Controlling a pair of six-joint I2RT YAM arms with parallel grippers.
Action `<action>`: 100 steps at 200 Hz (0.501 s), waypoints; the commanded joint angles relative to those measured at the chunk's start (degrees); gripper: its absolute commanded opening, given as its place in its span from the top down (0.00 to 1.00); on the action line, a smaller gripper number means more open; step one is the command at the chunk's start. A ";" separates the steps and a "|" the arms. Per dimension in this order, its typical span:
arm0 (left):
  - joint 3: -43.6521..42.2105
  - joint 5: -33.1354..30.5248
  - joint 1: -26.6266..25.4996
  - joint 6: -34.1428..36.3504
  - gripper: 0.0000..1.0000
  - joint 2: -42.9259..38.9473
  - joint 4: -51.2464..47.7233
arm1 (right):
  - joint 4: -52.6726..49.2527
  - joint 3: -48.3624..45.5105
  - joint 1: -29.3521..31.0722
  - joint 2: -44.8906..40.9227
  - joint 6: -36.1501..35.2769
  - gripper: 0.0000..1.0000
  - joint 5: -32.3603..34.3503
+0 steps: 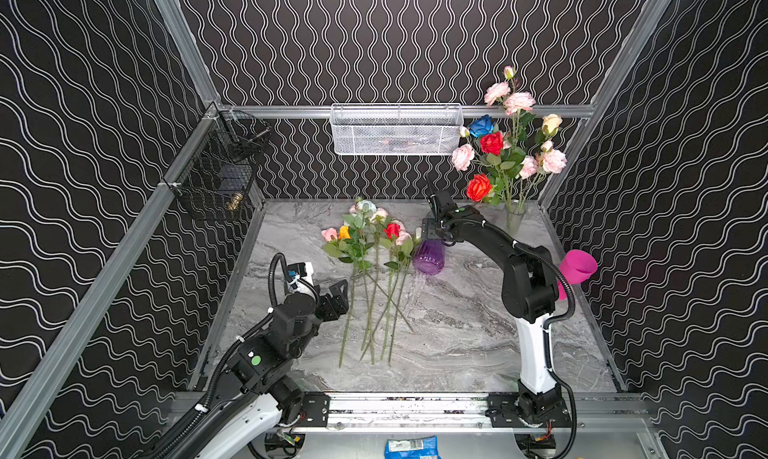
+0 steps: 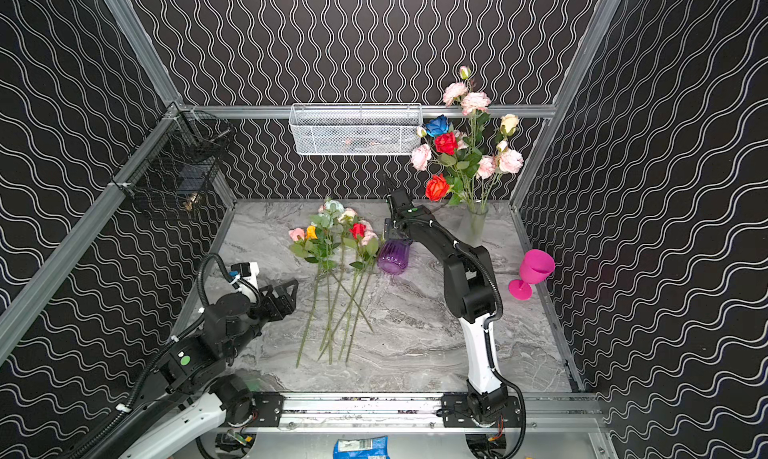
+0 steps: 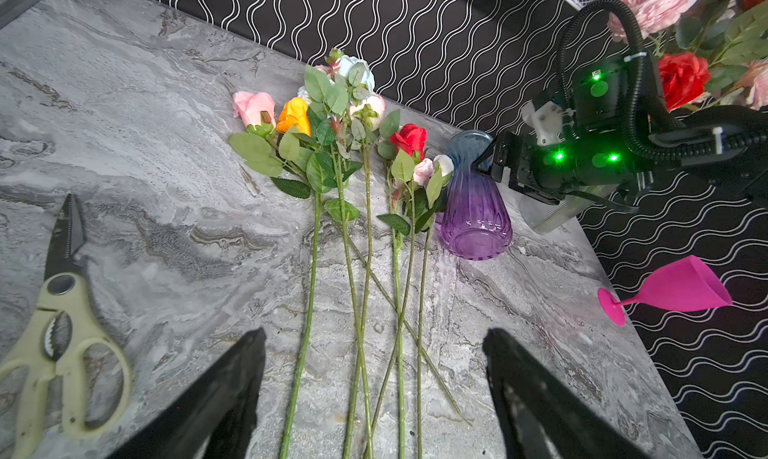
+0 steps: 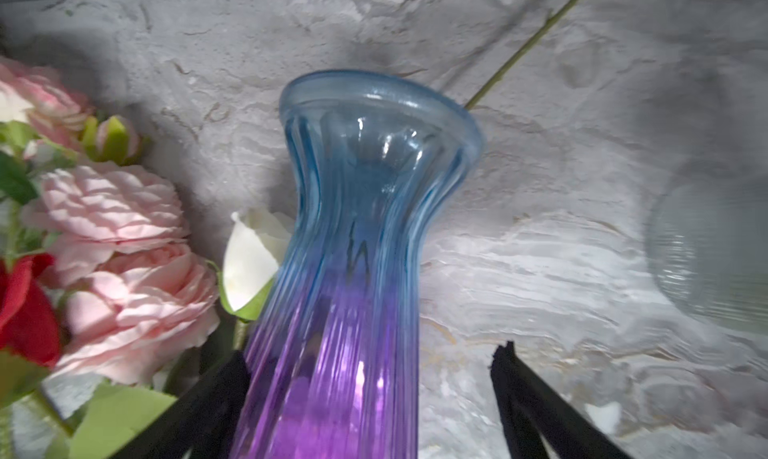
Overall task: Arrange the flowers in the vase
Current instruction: 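Grasp the blue-purple vase body with the right gripper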
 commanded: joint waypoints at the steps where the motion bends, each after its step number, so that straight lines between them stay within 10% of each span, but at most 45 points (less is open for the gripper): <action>1: 0.21 0.30 0.00 0.59 0.15 0.34 2.51 | -1.07 0.32 0.05 1.39 0.66 0.07 -4.32; 100: -0.84 -0.15 -0.01 0.86 0.15 -0.88 2.27 | 3.98 -16.47 -1.48 -7.35 0.04 0.30 -13.74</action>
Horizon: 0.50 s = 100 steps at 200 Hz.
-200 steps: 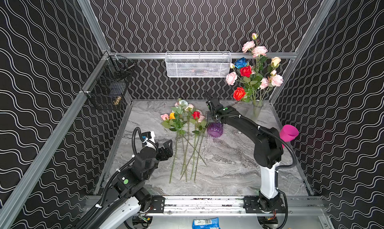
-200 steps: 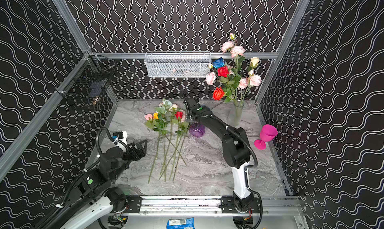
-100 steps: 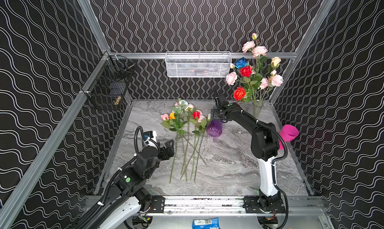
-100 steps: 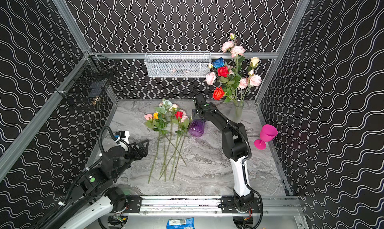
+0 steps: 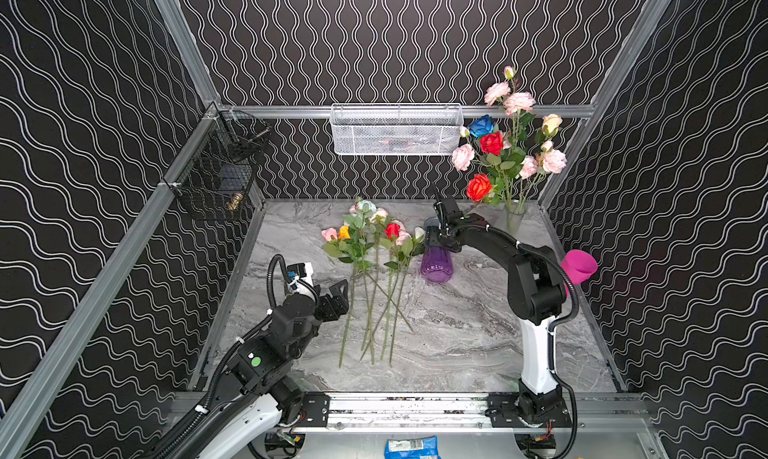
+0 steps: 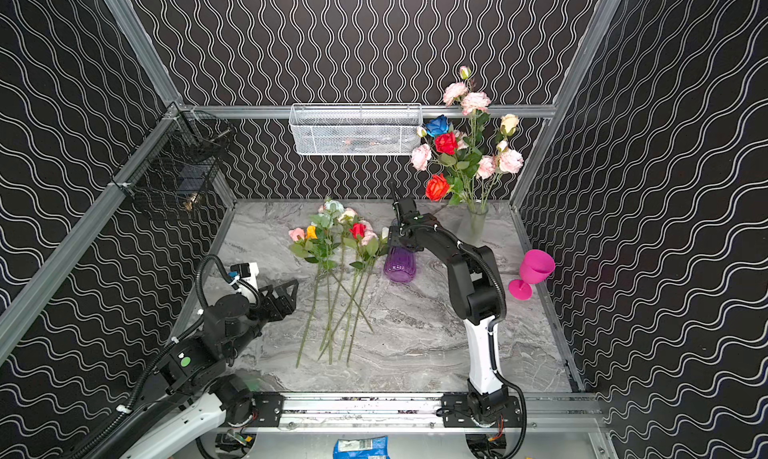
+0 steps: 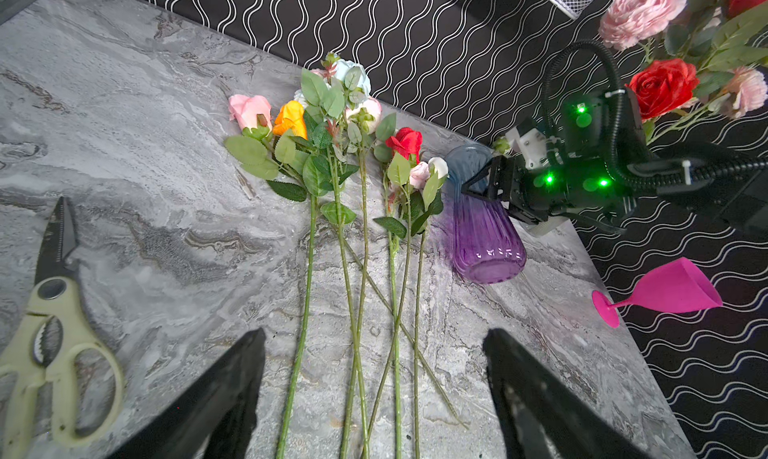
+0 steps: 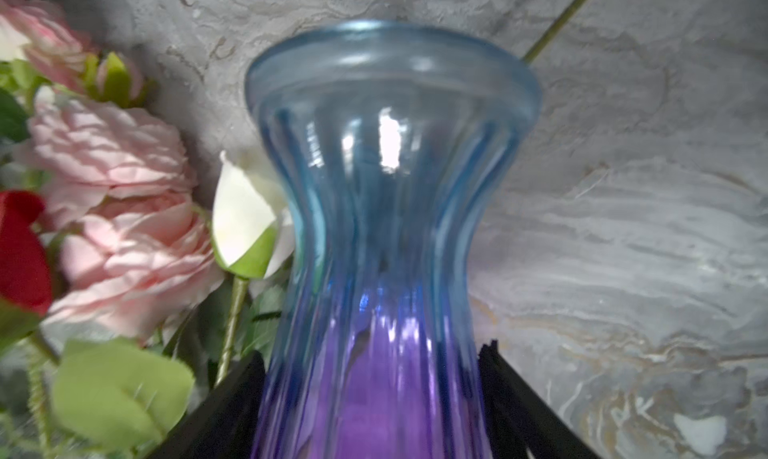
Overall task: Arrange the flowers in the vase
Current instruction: 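Grasp the blue-purple vase body with the right gripper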
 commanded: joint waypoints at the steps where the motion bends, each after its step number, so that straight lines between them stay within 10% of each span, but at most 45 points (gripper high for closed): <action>1: -0.05 -0.31 0.00 0.84 0.15 0.08 1.26 | -2.02 -5.27 0.39 -3.23 -1.30 0.31 -4.27; 100: 0.33 2.36 0.02 1.18 0.15 2.65 3.76 | -9.28 -25.79 8.67 -20.92 -9.18 0.27 3.88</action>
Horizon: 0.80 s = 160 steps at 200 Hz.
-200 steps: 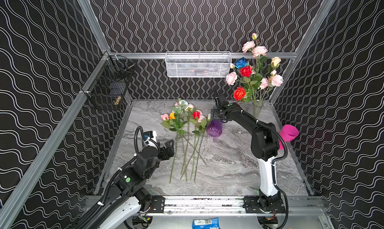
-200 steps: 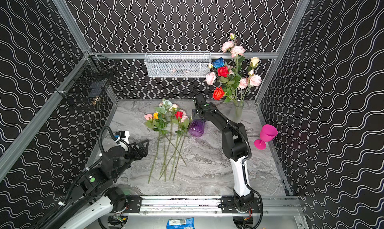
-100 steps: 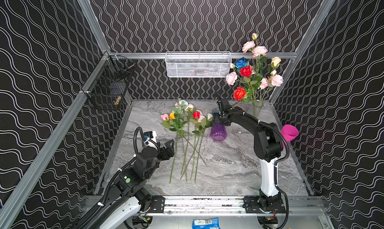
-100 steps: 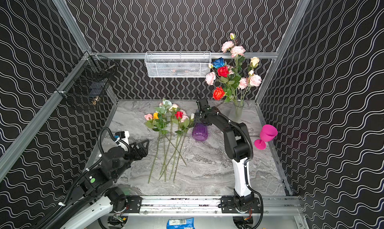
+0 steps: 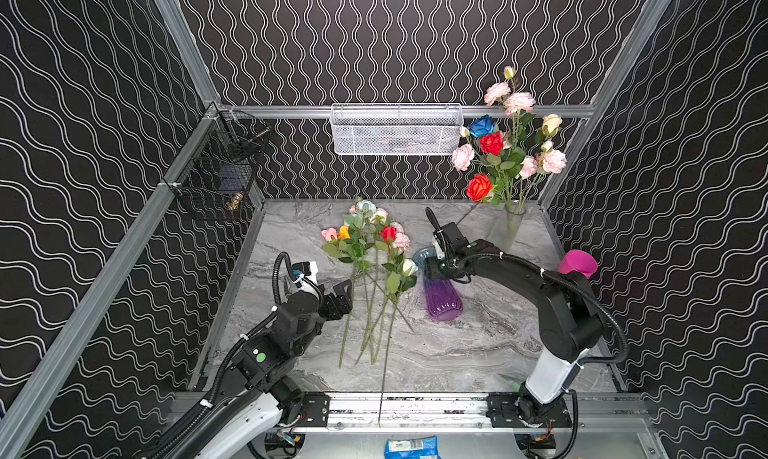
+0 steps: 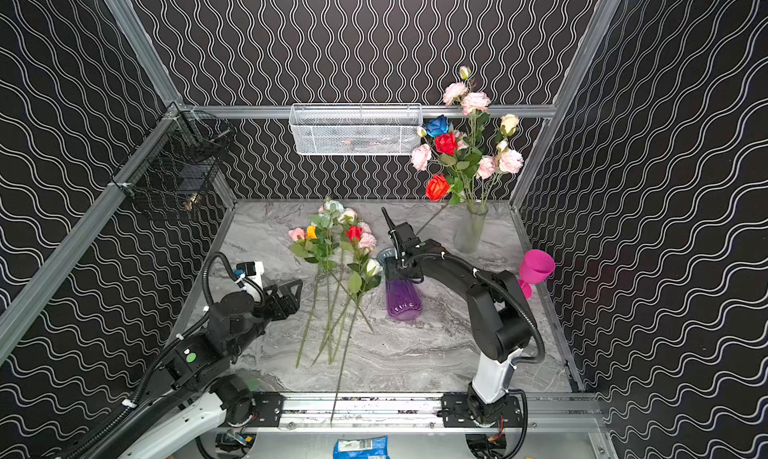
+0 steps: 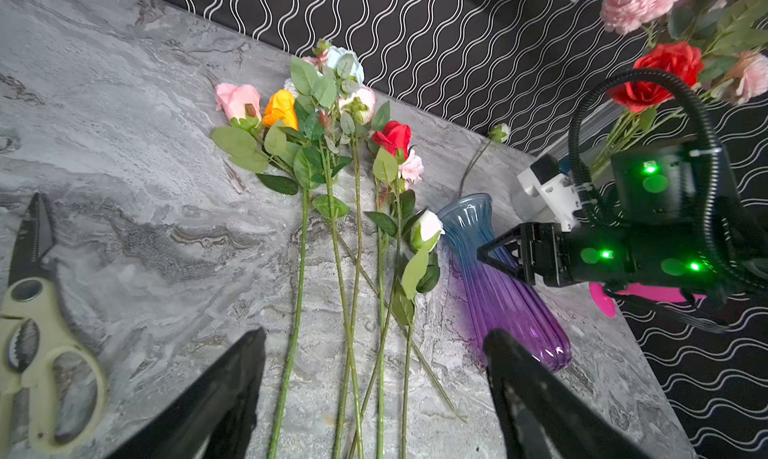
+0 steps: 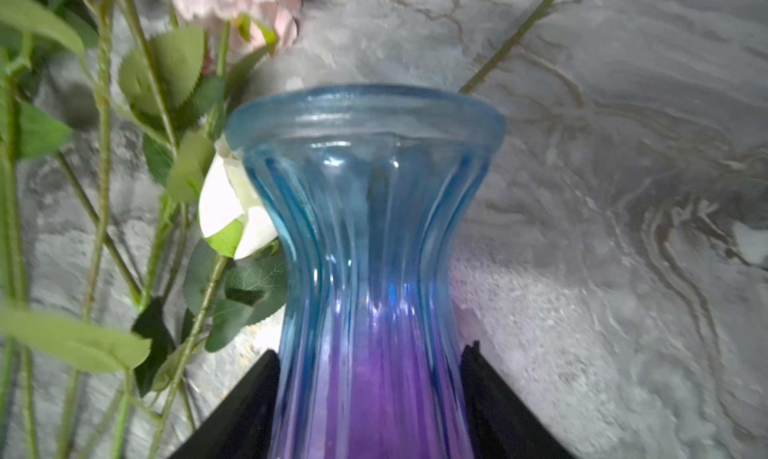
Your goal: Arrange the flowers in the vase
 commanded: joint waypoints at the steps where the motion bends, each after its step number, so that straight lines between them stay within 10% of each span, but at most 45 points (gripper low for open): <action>1: 0.23 0.68 -0.02 1.16 0.15 0.11 2.17 | -8.99 -1.84 1.04 -1.63 -2.58 0.27 5.93; 76: -2.03 5.01 0.02 -0.02 0.16 6.87 10.39 | -16.62 6.21 2.49 -5.61 -2.74 0.17 15.43; 160: 11.27 33.45 1.70 9.42 0.18 49.90 43.72 | -11.91 -19.69 1.79 -36.73 24.56 0.08 20.43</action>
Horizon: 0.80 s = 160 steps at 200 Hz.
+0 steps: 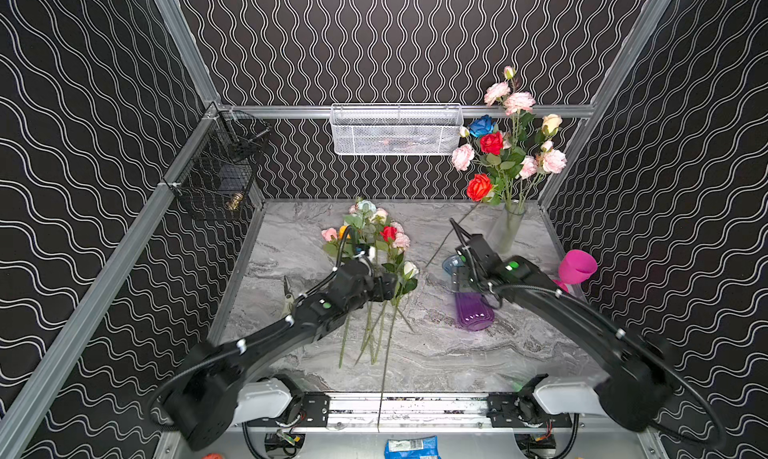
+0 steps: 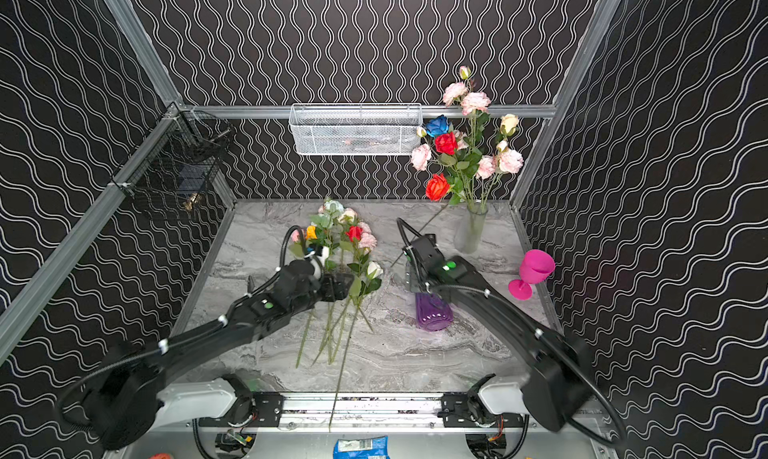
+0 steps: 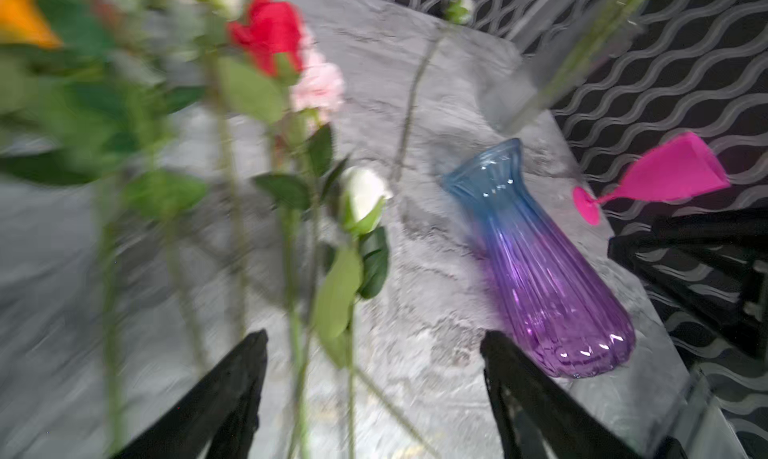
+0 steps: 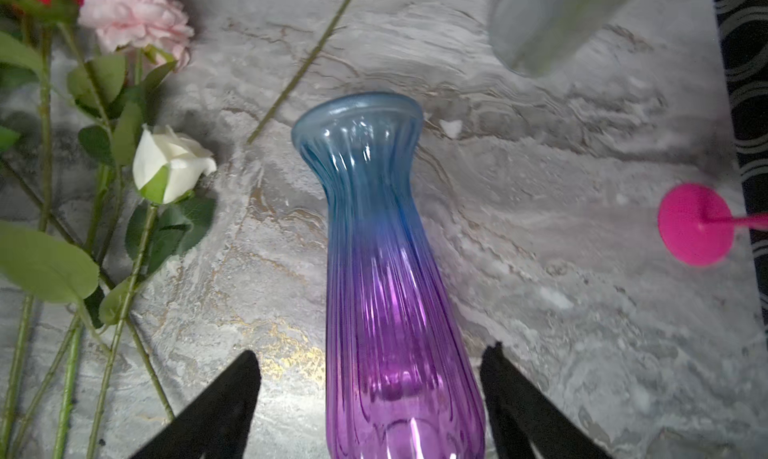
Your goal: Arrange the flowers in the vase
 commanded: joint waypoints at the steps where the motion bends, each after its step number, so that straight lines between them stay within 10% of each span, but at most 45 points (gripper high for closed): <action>1: 3.69 12.25 1.24 2.49 0.18 7.49 14.98 | 3.20 -8.49 -2.16 -7.22 10.39 0.08 1.22; 31: 8.23 20.34 1.92 0.90 0.22 15.97 20.83 | 13.91 -14.38 -12.05 -7.03 3.04 0.07 -13.16; 160: 10.81 26.57 2.85 4.59 0.25 19.81 17.13 | 16.79 -7.90 -13.66 13.30 -10.99 0.14 -23.14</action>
